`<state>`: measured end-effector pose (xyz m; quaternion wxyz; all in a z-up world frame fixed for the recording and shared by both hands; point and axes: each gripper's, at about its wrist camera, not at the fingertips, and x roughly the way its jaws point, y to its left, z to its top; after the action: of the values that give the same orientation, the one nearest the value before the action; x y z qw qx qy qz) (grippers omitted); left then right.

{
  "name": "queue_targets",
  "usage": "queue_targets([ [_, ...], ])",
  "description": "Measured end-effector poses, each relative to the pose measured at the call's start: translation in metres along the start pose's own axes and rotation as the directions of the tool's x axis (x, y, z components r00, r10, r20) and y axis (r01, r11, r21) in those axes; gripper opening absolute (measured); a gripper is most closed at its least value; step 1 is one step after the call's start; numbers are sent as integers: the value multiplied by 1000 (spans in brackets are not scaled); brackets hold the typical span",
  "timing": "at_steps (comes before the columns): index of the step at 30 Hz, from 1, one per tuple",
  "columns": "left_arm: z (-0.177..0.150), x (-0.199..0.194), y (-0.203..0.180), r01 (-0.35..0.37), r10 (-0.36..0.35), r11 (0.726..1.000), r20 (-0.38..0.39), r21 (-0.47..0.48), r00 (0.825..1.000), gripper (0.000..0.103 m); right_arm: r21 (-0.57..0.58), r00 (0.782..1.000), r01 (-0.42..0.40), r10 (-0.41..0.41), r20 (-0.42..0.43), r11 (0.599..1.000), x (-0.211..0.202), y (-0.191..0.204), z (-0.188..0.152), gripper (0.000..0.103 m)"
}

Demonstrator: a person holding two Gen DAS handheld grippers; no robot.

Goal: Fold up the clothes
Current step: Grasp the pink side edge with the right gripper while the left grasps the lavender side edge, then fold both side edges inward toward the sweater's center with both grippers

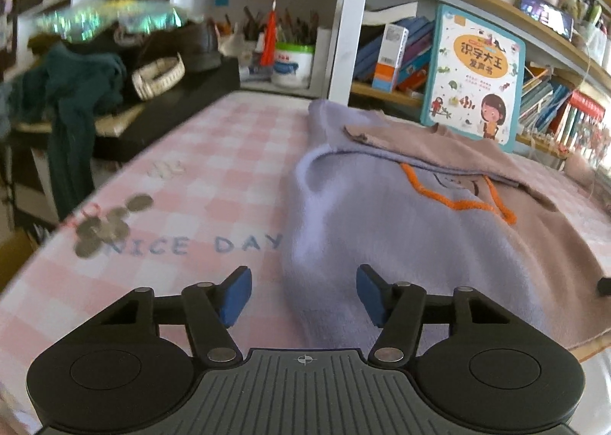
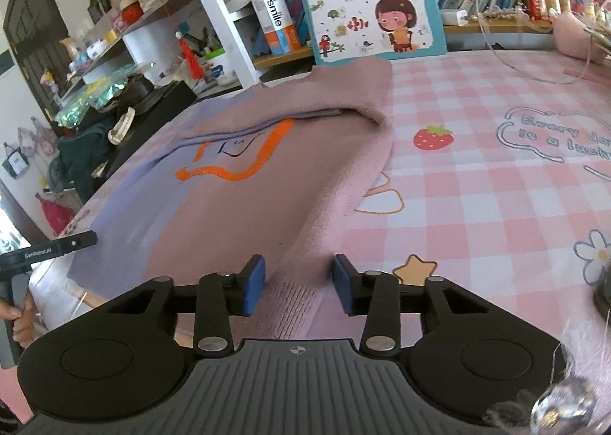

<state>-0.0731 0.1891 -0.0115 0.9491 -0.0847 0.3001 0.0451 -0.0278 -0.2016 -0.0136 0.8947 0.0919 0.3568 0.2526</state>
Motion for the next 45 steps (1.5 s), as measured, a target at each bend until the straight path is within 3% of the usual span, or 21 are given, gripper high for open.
queue_targets([
  [1,1,2,-2,6,-6,1000,-4,9,1000,57,-11,1000,3,-3,-4,1000,2,1,1,36],
  [3,5,4,-4,36,-35,999,-16,5,999,27,-17,1000,-3,3,-14,1000,6,2,5,27],
  [6,12,1,-7,81,-81,997,1,-10,997,15,16,999,-48,48,-4,999,10,-1,10,18],
  [10,18,-5,-11,152,-152,988,8,-18,988,15,103,987,-151,145,65,983,4,-6,15,18],
  [17,14,1,4,165,-170,984,-81,-61,982,23,168,991,-130,133,-11,977,9,-20,10,21],
  [25,10,1,14,176,-185,979,-85,-101,979,37,219,978,-200,209,-16,955,9,-24,5,33],
  [28,12,4,11,169,-177,981,-85,-96,980,28,216,978,-200,207,-9,956,11,-23,6,23],
  [29,13,5,11,165,-174,982,-90,-96,981,9,215,978,-200,207,-7,956,11,-23,7,16],
  [30,13,6,10,163,-172,982,-96,-96,980,7,215,978,-201,206,-5,956,12,-22,7,13],
  [34,12,4,9,195,-206,975,-113,-102,972,6,198,983,-183,180,33,963,-3,-24,3,11],
  [45,-14,-31,5,287,-310,945,-142,-158,940,6,193,990,-136,139,-3,972,-49,-32,-25,11],
])
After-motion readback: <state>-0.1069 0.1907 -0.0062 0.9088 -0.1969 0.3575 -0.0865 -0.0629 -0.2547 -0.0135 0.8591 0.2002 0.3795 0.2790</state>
